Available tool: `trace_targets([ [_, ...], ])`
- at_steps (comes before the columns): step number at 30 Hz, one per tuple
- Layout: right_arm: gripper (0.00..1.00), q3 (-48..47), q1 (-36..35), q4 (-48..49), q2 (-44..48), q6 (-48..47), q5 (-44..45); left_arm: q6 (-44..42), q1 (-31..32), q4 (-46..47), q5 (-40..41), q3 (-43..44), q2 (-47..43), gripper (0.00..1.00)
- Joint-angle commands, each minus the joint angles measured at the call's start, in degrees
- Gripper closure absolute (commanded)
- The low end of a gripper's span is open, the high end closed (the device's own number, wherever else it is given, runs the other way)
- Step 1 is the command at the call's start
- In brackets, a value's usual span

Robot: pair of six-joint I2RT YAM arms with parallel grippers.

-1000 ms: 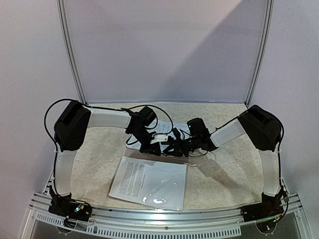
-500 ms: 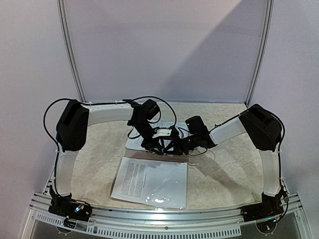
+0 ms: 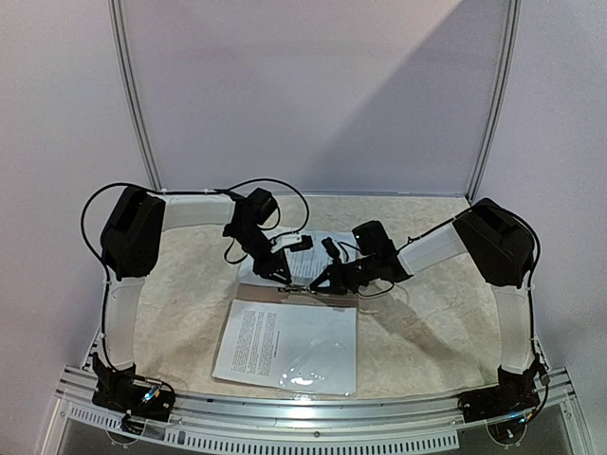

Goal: Put the files into the folder
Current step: Clamp the folder with files in the spring clip on the folder.

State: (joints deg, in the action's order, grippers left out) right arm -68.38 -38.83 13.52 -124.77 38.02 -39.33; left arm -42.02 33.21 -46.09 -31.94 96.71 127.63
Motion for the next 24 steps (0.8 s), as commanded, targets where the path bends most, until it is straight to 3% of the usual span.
trace_targets([
  [1, 1.0, 3.6, 1.2, -16.0, -8.4, -1.8, 15.8, 2.3, 0.5, 2.6, 2.8, -4.4, -0.2, 0.72],
  [9, 1.0, 3.8, 1.2, -17.4, -12.0, -1.4, 17.0, 0.7, 0.8, 3.2, 3.1, -4.7, 1.5, 0.7],
  [17, 1.0, 3.6, 1.5, -18.3, -14.9, -1.3, 16.6, -9.0, 4.5, -0.5, 5.5, -0.5, 1.4, 0.64],
  [24, 1.0, 3.7, 2.2, -15.7, -15.4, -0.9, 10.5, -15.0, 6.5, 2.8, 8.2, 2.0, 3.8, 0.64],
])
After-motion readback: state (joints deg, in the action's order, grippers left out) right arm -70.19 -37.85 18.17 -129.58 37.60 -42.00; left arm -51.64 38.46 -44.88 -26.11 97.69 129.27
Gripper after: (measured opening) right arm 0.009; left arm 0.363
